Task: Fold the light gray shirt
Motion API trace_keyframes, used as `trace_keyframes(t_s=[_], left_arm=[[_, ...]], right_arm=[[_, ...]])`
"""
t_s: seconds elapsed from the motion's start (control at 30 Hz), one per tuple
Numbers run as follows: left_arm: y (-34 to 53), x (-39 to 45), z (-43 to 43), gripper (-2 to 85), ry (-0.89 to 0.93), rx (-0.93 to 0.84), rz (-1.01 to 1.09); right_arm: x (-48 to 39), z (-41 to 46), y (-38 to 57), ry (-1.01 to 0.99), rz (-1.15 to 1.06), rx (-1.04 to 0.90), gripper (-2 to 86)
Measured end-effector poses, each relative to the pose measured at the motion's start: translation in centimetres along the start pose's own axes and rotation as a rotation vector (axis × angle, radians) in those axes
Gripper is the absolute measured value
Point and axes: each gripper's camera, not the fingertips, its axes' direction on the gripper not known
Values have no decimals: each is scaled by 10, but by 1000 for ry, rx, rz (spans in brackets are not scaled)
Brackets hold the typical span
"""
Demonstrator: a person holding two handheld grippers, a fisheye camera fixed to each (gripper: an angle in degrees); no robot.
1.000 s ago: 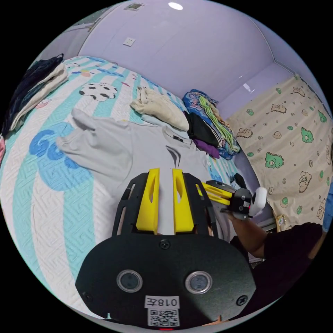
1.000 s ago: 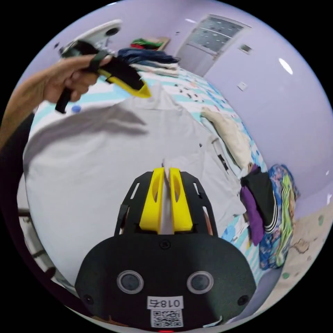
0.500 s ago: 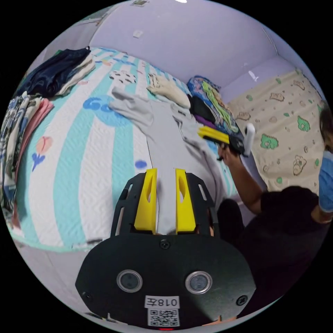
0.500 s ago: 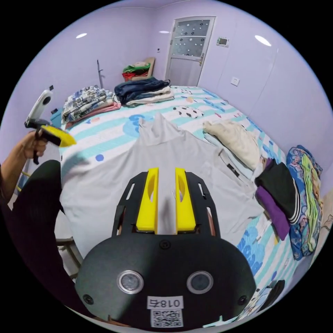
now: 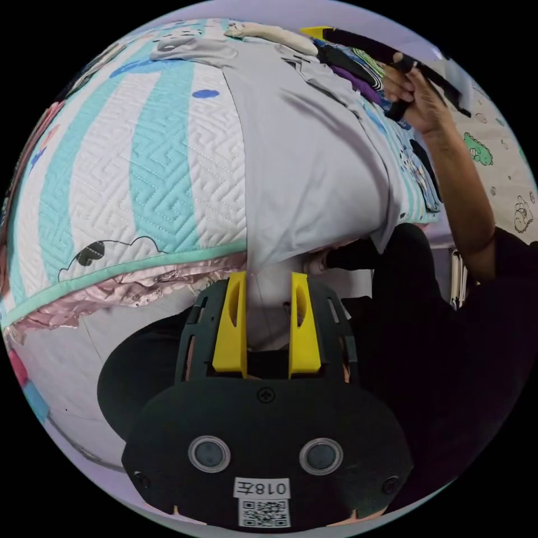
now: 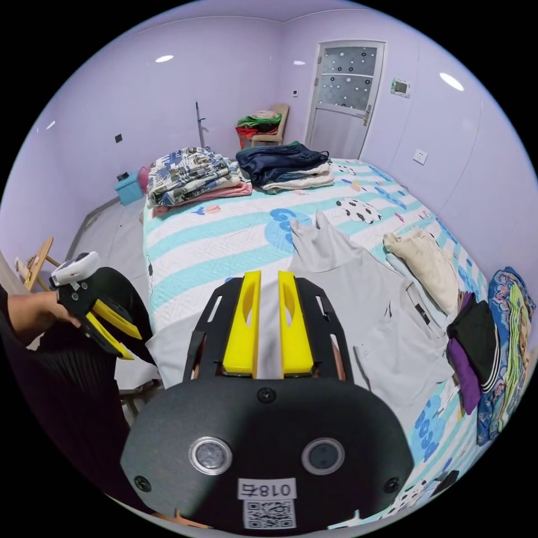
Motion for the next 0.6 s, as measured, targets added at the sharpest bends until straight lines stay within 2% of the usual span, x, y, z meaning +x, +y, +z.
trace_keyframes(t_s=[0.17,0.27,0.37,0.47,0.6], left_arm=[[-6,-13,18,112,6,-50,1],[-5,-24,19,73,55,-59,-22],[3,-28,9,2,106,-33,-18],[17,-25,-6,-7,114,-7,5],[37,-26,-36,-9,212,90,19]], right_arm=[[-4,8,-12,13,2,-19,56],[-2,16,-21,13,6,-28,55],[2,29,-35,32,1,-39,54],[6,50,-60,51,-16,-58,61],[11,98,-109,76,-73,-100,80]])
